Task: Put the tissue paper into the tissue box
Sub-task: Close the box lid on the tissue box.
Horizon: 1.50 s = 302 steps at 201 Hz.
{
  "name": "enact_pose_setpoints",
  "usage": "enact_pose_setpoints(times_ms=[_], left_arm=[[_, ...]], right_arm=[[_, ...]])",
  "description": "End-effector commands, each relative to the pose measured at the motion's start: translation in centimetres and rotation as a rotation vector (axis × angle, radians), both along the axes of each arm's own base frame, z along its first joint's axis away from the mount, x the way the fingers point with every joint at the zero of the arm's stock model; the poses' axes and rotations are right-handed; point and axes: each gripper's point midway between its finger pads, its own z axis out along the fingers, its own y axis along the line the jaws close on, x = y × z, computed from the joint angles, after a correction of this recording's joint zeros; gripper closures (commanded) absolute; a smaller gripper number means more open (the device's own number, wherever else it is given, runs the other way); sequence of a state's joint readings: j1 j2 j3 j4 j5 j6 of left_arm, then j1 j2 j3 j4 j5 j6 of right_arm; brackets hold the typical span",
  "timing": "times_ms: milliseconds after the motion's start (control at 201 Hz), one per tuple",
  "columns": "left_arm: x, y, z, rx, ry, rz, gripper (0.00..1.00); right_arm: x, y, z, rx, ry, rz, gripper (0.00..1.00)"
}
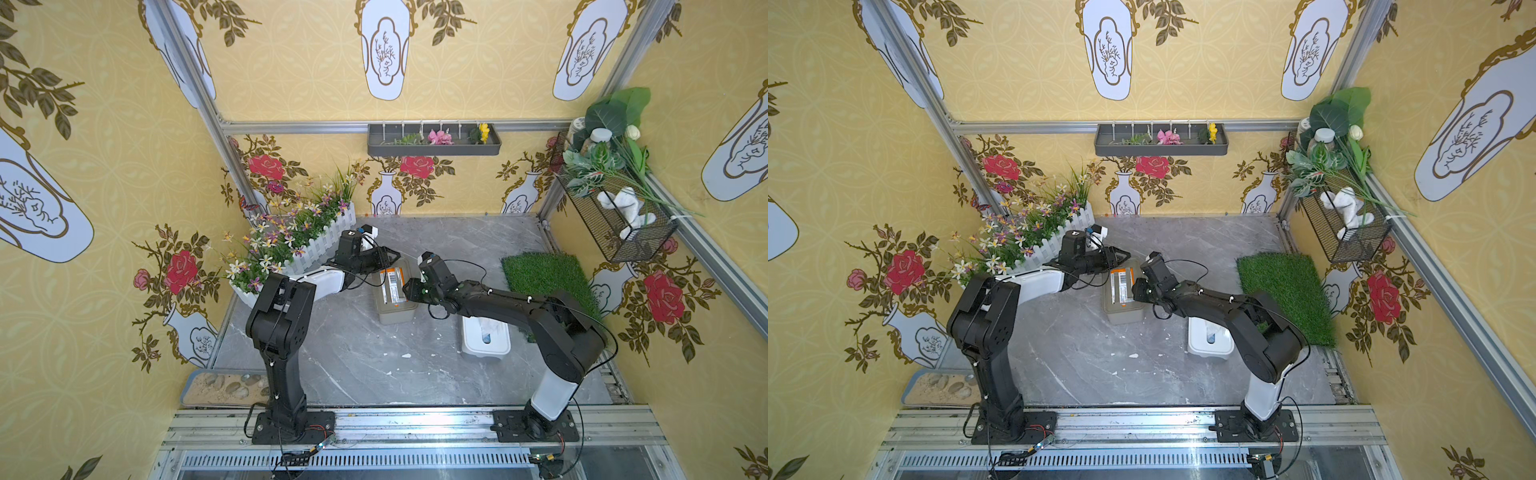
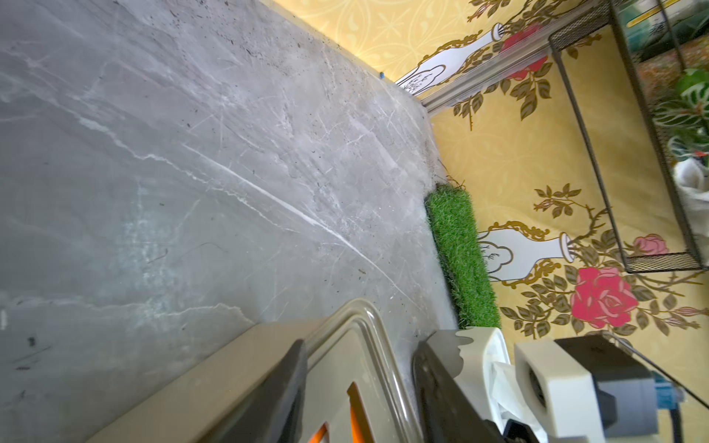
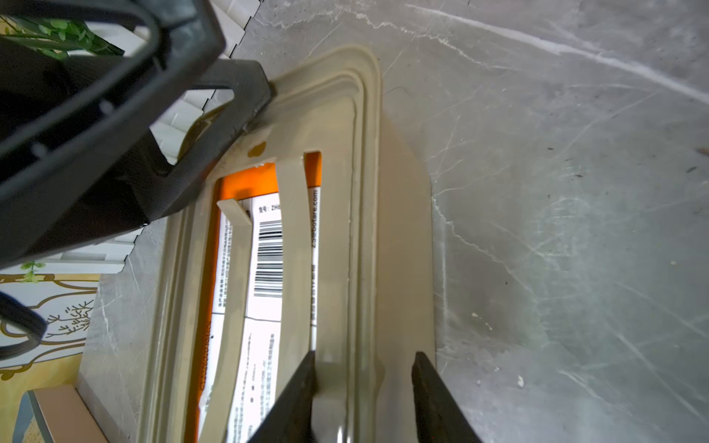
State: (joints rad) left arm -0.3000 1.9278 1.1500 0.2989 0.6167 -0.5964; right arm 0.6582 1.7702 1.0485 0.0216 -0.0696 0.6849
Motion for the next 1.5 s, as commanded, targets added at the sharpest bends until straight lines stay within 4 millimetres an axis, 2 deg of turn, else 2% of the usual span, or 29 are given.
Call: enact_pose_setpoints(times_ms=[0,279,493,602,757,881,951,1050,1160,1299,1369,1459,1498], left_arm=[[-4.2,1.9,-6.7,0.193,0.264,0.016,0.51],[-4.7,1.8,-6.5,0.203,0.260,0.007,0.51],[-4.4,1.5,-6.1,0.203,0.251,-0.002,0.51],[-4.0,1.3,-6.1,0.209,0.247,-0.009,0.51],[-3.0,0.8,-6.1,0.216,0.243,-0.027,0.51],[-2.8,0.6,-6.0,0.218,0.240,-0.039,0.51],[-3.0,0.6,-5.9,0.218,0.239,-0.039,0.51],[-3.8,0.7,-5.8,0.221,0.242,-0.043,0.51],[-4.5,0.8,-5.7,0.220,0.242,-0.053,0.51],[-4.7,0.2,-5.0,0.212,0.224,-0.072,0.51],[-4.6,0.0,-4.6,0.208,0.215,-0.076,0.51],[-4.4,-0.1,-4.1,0.203,0.203,-0.075,0.51],[-4.3,-0.2,-3.5,0.195,0.191,-0.078,0.51]], right_arm=[[-1.7,-1.6,-1.6,-0.068,0.083,0.040,0.58],[0.4,-2.8,2.6,0.131,-0.053,0.009,0.49],[0.7,-1.9,3.4,0.199,-0.076,0.083,0.45],[0.0,-1.2,2.7,0.217,-0.035,0.094,0.49],[-2.9,1.4,1.1,0.231,0.031,0.132,0.54],[-4.6,2.2,0.5,0.234,0.058,0.118,0.55],[-5.0,1.6,0.5,0.216,0.052,0.105,0.54],[-4.7,-0.2,1.8,0.182,-0.015,0.070,0.51],[-3.3,-2.4,3.8,0.172,-0.096,0.042,0.47],[-1.8,-4.9,4.8,0.183,-0.146,0.028,0.45],[-0.9,-5.4,5.7,0.223,-0.197,0.034,0.45],[0.6,-5.1,7.1,0.328,-0.266,0.064,0.51],[1.4,-4.7,7.8,0.395,-0.292,0.085,0.60]])
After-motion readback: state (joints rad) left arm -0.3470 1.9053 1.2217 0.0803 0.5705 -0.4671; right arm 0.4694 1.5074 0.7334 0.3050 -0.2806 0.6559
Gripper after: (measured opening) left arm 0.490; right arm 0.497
